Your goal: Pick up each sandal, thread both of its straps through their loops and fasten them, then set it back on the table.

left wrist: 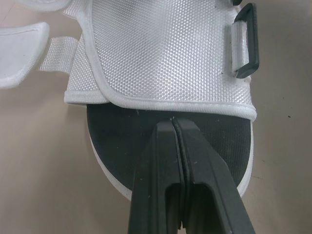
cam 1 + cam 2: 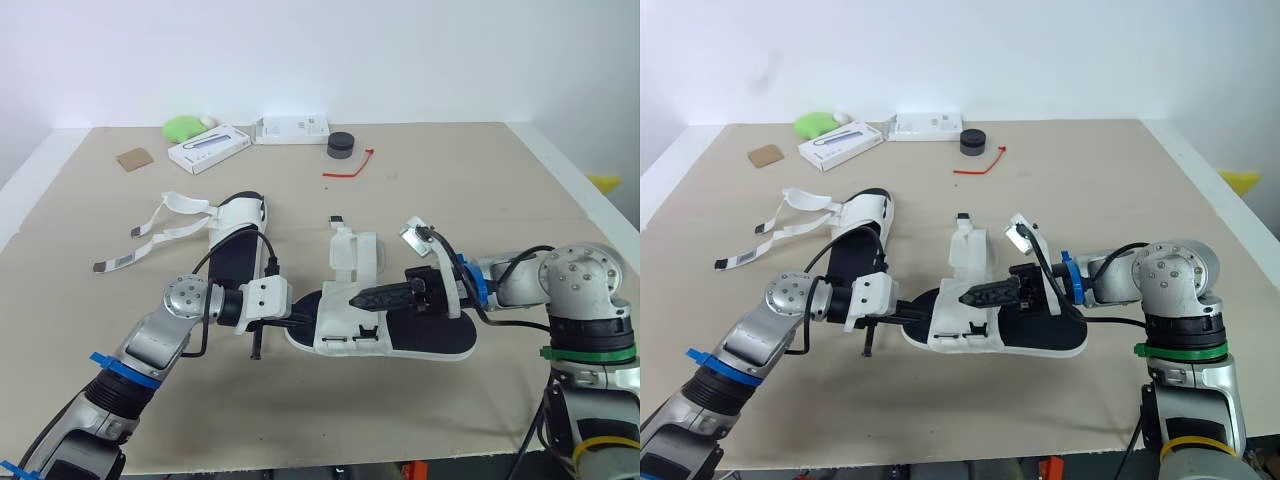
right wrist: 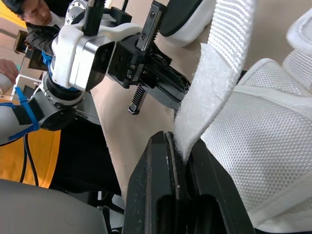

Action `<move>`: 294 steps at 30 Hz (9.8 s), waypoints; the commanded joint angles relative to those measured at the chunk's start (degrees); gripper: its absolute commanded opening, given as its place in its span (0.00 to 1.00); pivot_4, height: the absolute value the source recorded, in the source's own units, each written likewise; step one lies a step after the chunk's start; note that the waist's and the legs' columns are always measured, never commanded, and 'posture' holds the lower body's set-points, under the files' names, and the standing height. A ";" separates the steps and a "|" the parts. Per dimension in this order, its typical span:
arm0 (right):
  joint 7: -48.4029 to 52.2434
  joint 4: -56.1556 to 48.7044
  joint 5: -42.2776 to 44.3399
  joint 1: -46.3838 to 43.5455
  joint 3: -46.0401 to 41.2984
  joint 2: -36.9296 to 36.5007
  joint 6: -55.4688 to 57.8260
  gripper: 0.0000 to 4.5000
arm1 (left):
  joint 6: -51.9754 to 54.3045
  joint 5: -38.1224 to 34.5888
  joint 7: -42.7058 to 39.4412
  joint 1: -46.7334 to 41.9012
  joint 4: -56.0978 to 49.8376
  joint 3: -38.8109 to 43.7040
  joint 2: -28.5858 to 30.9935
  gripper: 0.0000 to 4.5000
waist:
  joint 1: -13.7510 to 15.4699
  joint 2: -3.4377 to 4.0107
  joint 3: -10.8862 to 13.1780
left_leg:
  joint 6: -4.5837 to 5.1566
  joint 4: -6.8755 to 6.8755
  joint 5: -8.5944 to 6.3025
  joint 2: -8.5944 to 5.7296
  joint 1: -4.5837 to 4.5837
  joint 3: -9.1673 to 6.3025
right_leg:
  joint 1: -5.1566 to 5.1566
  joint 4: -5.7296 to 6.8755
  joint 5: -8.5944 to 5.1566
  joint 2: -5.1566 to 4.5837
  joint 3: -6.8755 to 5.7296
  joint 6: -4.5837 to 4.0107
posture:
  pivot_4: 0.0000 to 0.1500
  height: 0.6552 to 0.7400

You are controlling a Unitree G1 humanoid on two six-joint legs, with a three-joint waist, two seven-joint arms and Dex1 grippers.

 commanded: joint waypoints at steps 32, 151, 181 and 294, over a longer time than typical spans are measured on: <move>-14.90 1.32 13.96 1.82 -0.79 -0.87 0.02 0.00 | 0.03 1.17 0.45 1.12 -0.38 -0.89 0.57 0.00 | 0.00 0.00 -0.01 | 0.01 0.00 -0.01 0.01 -0.07 0.00 | 0.03 0.00 -0.01 0.00 0.01 0.01 | 1.00 1.00; -4.44 -17.89 -0.16 4.80 -0.21 -2.66 -4.59 0.01 | 0.31 2.12 1.81 0.40 0.81 -2.15 0.35 0.00 | 0.03 0.00 -0.02 | 0.13 0.02 -0.07 0.00 0.00 0.03 | 0.08 0.00 -0.05 -0.01 0.01 0.05 | 1.00 1.00; 0.70 -21.48 4.34 7.04 -1.18 -9.45 -4.88 0.63 | 0.47 2.00 1.78 0.18 1.07 -2.52 -0.21 0.00 | 0.09 -0.01 -0.02 | 0.13 0.02 -0.07 -0.02 0.00 0.03 | 0.08 -0.04 -0.06 -0.04 0.01 0.06 | 1.00 1.00; 21.01 -14.66 -17.53 15.00 5.66 -8.72 -17.22 0.98 | 0.73 6.71 8.83 -3.95 8.91 -1.34 -1.45 0.00 | 0.04 0.01 -0.05 | 0.21 0.19 0.00 -0.01 0.54 0.11 | 0.73 0.02 0.08 0.05 0.06 0.06 | 1.00 1.00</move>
